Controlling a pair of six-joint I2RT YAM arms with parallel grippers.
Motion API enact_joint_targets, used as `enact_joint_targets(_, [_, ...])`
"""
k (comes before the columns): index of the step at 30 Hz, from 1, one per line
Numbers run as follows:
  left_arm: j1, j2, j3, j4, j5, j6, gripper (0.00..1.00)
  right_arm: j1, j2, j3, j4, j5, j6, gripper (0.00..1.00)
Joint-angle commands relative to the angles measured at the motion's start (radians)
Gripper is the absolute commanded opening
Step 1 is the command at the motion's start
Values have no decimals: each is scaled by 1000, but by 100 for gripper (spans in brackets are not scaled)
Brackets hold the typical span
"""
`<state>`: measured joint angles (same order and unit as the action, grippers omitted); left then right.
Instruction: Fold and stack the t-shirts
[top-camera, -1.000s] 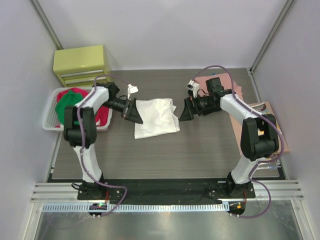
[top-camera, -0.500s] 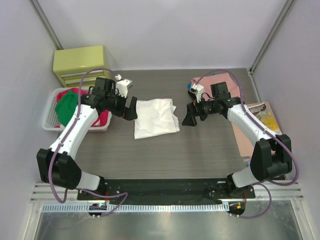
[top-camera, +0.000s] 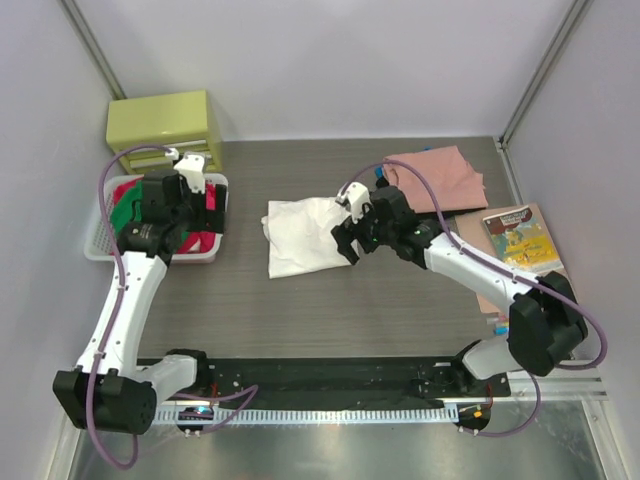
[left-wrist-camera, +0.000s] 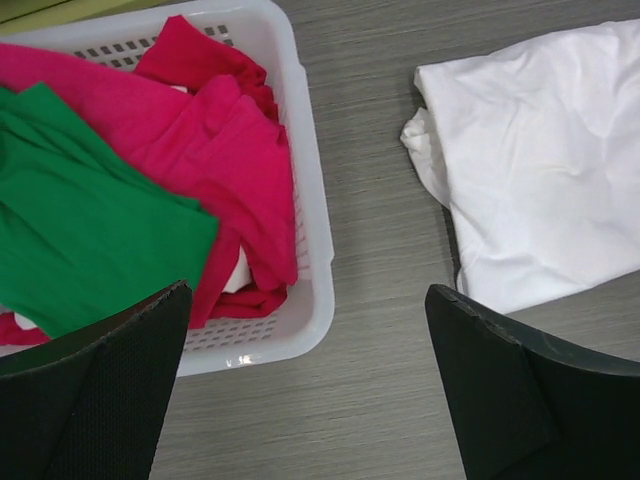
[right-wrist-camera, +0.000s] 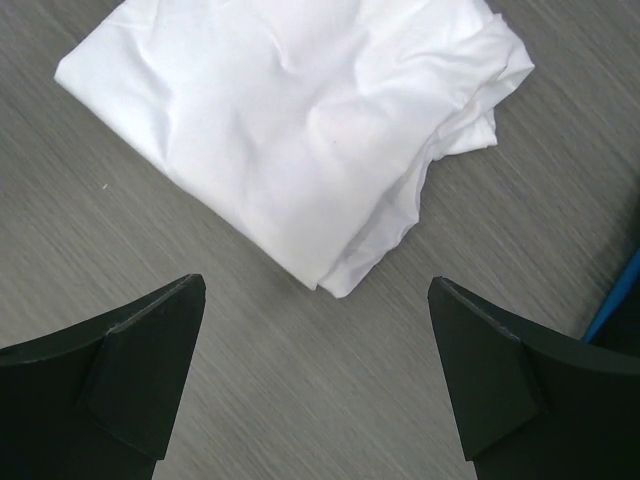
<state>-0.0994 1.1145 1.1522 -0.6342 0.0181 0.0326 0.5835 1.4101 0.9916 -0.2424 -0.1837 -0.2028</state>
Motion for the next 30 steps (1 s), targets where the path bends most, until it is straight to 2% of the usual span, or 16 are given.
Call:
enact_joint_targets(1, [50, -50, -11, 42, -27, -8, 100, 50, 65, 108, 120, 181, -38, 100])
enact_joint_targets(9, [96, -85, -51, 39, -24, 7, 100, 79, 436, 396, 80, 198, -9, 100])
enact_joint_targets(16, [132, -99, -62, 37, -21, 20, 100, 95, 605, 556, 89, 135, 55, 100])
enact_joint_targets(26, [142, -88, -69, 42, 13, 24, 100, 95, 668, 473, 135, 118, 105, 100])
enact_joint_targets(30, [144, -88, -68, 42, 19, 27, 100, 98, 673, 423, 129, 64, 129, 100])
